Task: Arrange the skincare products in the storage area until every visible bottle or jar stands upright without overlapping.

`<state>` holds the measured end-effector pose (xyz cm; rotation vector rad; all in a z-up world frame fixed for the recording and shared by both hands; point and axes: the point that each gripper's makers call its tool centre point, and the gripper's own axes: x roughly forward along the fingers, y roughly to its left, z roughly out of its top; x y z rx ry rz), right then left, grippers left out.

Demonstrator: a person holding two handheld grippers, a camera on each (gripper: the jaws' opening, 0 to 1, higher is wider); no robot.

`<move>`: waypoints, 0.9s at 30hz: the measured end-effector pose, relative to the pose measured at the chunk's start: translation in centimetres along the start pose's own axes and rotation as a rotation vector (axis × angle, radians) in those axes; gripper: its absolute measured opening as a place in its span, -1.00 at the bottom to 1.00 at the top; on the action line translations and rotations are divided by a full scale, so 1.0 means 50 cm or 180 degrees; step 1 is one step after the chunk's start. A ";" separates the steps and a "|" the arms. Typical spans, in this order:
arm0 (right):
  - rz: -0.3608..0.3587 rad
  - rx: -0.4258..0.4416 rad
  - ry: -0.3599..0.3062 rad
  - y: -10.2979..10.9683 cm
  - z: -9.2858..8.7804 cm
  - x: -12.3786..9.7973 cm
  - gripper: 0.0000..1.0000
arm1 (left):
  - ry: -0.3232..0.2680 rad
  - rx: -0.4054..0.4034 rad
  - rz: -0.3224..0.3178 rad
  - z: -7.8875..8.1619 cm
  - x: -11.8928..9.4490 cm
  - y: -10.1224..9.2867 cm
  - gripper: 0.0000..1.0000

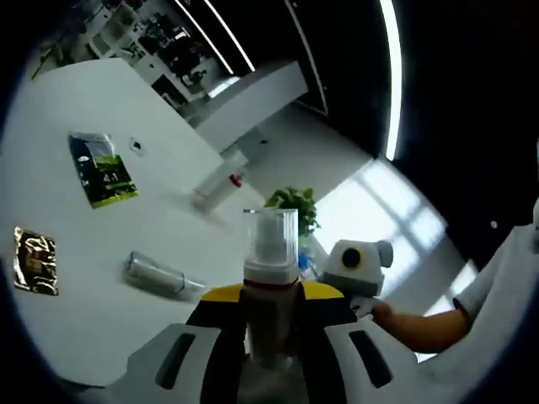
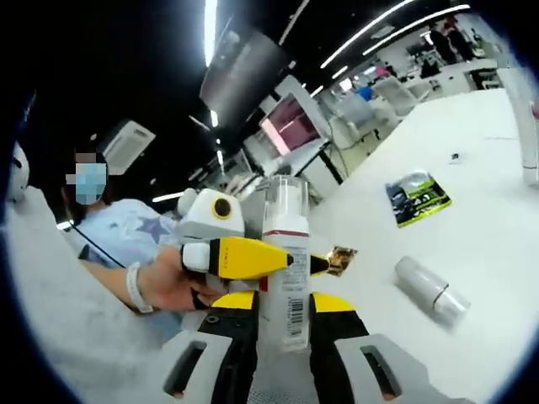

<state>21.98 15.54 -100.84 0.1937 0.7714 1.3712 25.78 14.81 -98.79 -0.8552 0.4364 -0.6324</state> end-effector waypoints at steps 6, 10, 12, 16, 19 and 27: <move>-0.0285 -0.0315 0.0393 -0.004 -0.027 0.017 -0.59 | -0.0106 -0.0068 0.0196 0.010 -0.010 0.025 -0.65; -0.0417 -0.0319 0.0492 -0.008 -0.035 0.027 -0.59 | -0.0046 -0.0005 0.0262 0.003 -0.006 0.030 -0.65; -0.0491 -0.0277 0.0510 -0.015 -0.037 0.027 -0.60 | -0.0038 0.0004 0.0285 0.000 -0.006 0.033 -0.65; -0.0530 -0.0209 0.0484 -0.020 -0.037 0.026 -0.67 | -0.0040 -0.0108 0.0215 0.002 -0.008 0.036 -0.64; -0.0403 -0.0174 0.0361 -0.017 -0.025 0.019 -0.68 | -0.0083 -0.0078 0.0134 0.008 -0.008 0.028 -0.64; 0.0157 0.0184 0.0231 0.011 -0.024 -0.003 -0.69 | 0.0067 -0.0039 -0.0222 -0.008 0.004 -0.009 -0.67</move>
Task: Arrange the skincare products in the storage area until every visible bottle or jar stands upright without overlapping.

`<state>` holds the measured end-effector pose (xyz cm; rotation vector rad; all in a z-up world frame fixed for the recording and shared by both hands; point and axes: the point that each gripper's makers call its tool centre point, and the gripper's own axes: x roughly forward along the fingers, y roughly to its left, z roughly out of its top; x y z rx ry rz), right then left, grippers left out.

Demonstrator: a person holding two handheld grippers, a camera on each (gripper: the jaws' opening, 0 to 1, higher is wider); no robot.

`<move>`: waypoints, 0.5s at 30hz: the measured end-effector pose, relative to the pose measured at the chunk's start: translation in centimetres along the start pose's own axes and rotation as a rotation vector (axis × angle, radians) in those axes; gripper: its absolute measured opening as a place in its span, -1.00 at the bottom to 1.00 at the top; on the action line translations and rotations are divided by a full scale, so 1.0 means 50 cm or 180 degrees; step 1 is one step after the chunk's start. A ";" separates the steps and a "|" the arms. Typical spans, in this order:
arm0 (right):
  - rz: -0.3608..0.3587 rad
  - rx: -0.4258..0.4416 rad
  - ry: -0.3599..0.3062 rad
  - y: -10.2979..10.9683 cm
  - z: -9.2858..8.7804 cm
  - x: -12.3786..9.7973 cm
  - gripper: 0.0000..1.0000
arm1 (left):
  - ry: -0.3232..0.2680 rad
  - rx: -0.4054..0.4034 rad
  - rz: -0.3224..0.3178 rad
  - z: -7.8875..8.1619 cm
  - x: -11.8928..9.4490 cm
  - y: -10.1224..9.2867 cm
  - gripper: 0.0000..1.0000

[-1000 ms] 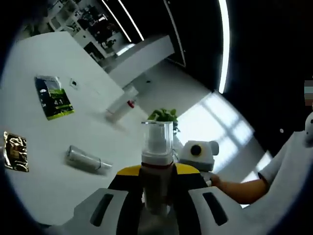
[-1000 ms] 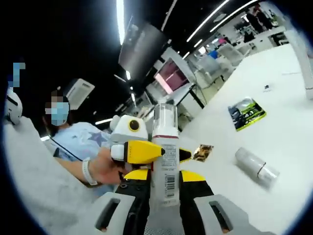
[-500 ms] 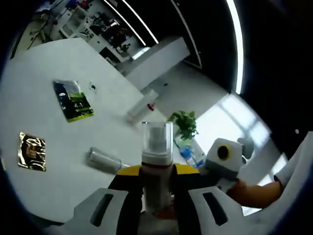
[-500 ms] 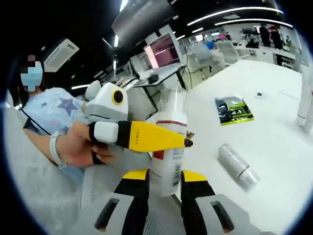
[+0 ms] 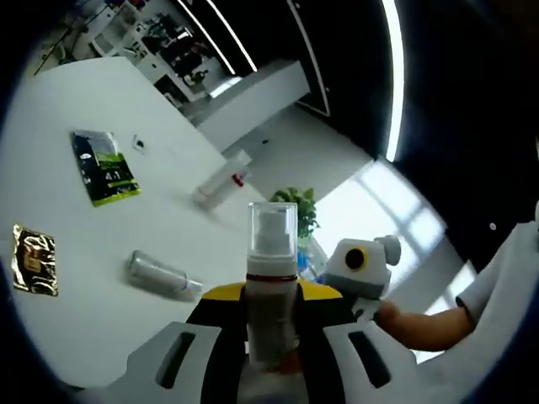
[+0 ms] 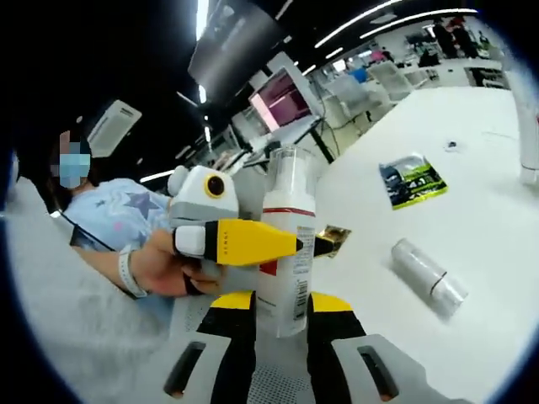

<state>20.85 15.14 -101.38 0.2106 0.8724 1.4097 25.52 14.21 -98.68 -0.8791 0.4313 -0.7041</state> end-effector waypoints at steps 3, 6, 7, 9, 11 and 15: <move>0.0110 0.0022 -0.0029 0.007 0.000 -0.008 -0.69 | 0.0060 0.0007 -0.0097 -0.008 0.006 -0.014 -0.67; 0.0197 0.0054 -0.0053 0.016 0.001 -0.012 -0.69 | 0.0288 0.0060 -0.0184 -0.036 0.013 -0.025 -0.66; 0.0214 0.0043 -0.0074 0.020 0.004 -0.013 -0.69 | 0.0314 0.0089 -0.0192 -0.040 0.014 -0.028 -0.65; 0.0233 0.0053 -0.0053 0.021 0.001 -0.013 -0.69 | 0.0302 0.0116 -0.0182 -0.039 0.013 -0.030 -0.65; 0.0327 0.0139 -0.0065 0.027 0.001 -0.010 -0.67 | 0.0318 0.0100 -0.0209 -0.039 0.009 -0.032 -0.65; 0.0184 -0.0107 0.0063 0.020 -0.011 -0.008 -0.64 | 0.0399 0.0220 -0.0114 -0.048 0.010 -0.024 -0.66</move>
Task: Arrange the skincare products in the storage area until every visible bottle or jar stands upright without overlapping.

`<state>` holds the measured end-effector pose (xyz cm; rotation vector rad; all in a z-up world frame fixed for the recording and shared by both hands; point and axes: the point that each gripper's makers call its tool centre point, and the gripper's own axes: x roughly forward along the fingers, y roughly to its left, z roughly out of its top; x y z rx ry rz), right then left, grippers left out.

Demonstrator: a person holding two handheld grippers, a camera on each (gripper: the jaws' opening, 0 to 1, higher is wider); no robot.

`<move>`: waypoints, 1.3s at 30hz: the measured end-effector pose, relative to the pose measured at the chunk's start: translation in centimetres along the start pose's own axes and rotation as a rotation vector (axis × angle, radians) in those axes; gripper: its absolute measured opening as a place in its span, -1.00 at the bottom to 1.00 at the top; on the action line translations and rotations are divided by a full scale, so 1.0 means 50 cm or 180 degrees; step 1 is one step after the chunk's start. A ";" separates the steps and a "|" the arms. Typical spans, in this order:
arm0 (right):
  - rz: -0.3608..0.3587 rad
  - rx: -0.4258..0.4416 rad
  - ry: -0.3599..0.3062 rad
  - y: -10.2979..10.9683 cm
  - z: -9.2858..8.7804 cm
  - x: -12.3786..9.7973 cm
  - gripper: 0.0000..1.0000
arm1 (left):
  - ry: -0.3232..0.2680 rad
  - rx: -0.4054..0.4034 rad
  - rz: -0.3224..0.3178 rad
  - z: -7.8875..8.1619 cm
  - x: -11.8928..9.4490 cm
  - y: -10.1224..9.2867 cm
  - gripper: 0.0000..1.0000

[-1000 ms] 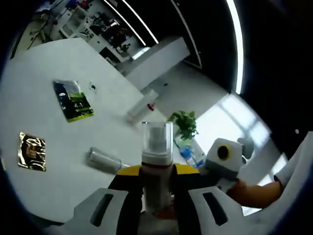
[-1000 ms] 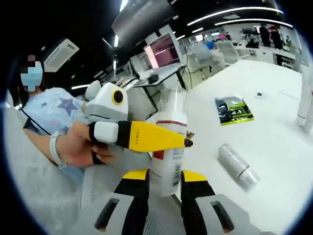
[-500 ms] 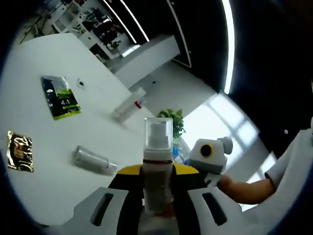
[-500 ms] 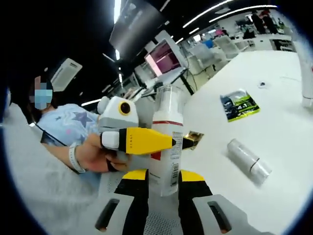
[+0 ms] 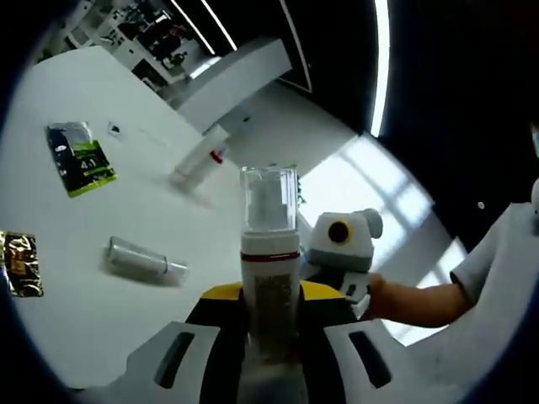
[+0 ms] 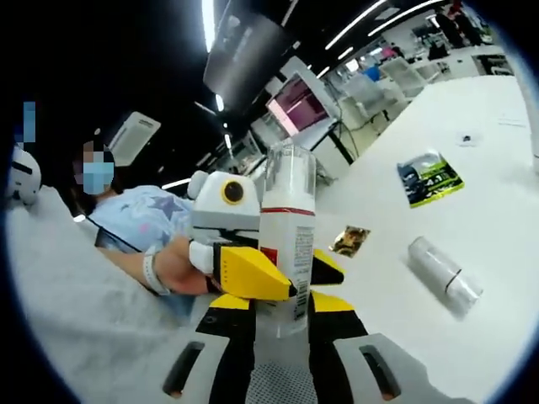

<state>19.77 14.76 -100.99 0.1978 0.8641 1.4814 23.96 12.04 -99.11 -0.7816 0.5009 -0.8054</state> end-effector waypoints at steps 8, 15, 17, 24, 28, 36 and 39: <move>-0.0127 0.0014 0.0000 -0.020 -0.006 -0.082 -0.44 | 0.0066 0.0245 0.0248 -0.005 0.000 0.020 -0.66; -0.0119 -0.0004 -0.0409 -0.004 0.057 -0.087 -0.30 | 0.0394 0.0528 0.0164 -0.046 0.016 0.001 -0.66; -0.0082 -0.0024 -0.0368 0.000 0.059 -0.069 -0.31 | 0.0411 0.0565 0.0129 -0.049 0.019 -0.009 -0.66; -0.0059 -0.0112 -0.0215 0.003 0.048 -0.045 -0.57 | 0.0477 0.0686 0.0134 -0.056 0.020 -0.009 -0.66; -0.0188 -0.0075 -0.0191 -0.007 0.044 -0.034 -0.58 | 0.0530 0.0860 0.0277 -0.059 0.020 0.001 -0.66; -0.0741 0.0242 -0.0332 -0.038 0.037 -0.020 -0.64 | 0.0627 0.1282 0.0907 -0.055 0.012 0.051 -0.66; -0.0823 0.0144 -0.0334 -0.039 0.037 -0.018 -0.73 | 0.0629 0.1409 0.0994 -0.054 0.009 0.054 -0.66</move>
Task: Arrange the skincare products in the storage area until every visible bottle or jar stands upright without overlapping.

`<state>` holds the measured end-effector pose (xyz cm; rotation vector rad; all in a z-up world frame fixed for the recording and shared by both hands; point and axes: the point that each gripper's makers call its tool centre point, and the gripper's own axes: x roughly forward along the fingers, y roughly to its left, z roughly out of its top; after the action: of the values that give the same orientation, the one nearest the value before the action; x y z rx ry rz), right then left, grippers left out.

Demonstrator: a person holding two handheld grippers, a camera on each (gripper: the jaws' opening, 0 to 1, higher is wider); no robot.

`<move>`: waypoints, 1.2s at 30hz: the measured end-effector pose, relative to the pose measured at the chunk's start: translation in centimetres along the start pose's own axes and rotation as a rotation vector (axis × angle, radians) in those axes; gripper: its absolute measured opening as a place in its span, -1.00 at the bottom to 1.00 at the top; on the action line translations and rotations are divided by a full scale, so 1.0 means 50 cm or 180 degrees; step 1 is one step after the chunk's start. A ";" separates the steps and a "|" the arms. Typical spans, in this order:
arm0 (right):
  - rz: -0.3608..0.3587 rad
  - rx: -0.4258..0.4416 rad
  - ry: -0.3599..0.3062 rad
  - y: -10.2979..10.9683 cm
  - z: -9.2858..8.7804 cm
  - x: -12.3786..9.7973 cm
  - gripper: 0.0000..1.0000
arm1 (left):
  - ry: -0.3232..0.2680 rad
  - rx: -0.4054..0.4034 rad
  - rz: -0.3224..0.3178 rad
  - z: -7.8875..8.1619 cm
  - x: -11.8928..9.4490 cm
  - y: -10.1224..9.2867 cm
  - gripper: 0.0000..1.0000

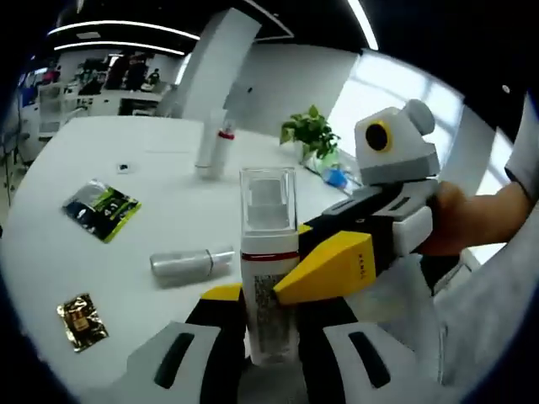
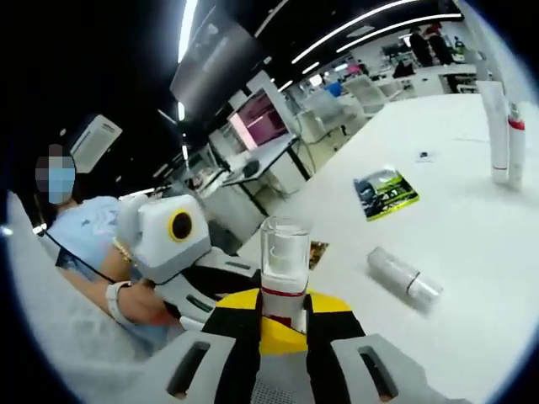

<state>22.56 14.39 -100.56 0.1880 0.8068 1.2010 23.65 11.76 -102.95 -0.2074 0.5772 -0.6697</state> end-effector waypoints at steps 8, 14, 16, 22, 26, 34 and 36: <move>-0.0065 0.0044 -0.0034 -0.003 0.003 0.001 -0.73 | 0.0009 0.0087 0.0156 0.004 0.000 0.005 -0.65; -0.0100 -0.0022 0.0016 -0.006 -0.006 -0.003 -0.75 | 0.0109 0.0345 0.0234 -0.007 0.005 0.001 -0.63; -0.0116 -0.0067 0.0018 -0.007 -0.008 -0.005 -0.76 | 0.0120 0.0377 0.0245 -0.008 0.006 -0.001 -0.63; -0.0112 -0.0099 -0.0064 -0.010 0.000 -0.009 -0.77 | 0.0021 0.0396 0.0238 0.003 0.006 0.004 -0.63; -0.0119 -0.0150 -0.0032 -0.009 0.001 -0.005 -0.77 | 0.0022 0.0423 0.0261 0.002 0.006 0.008 -0.62; -0.0185 -0.0253 -0.0074 -0.019 0.009 -0.009 -0.77 | 0.0057 0.0605 0.0287 -0.001 0.006 0.013 -0.60; -0.0221 -0.0246 -0.0126 -0.029 0.017 -0.017 -0.77 | 0.0098 0.0596 0.0315 -0.003 0.005 0.018 -0.57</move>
<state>24.10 13.34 -100.32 0.1191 0.7256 1.1574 24.18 12.28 -103.49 0.0065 0.5470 -0.6276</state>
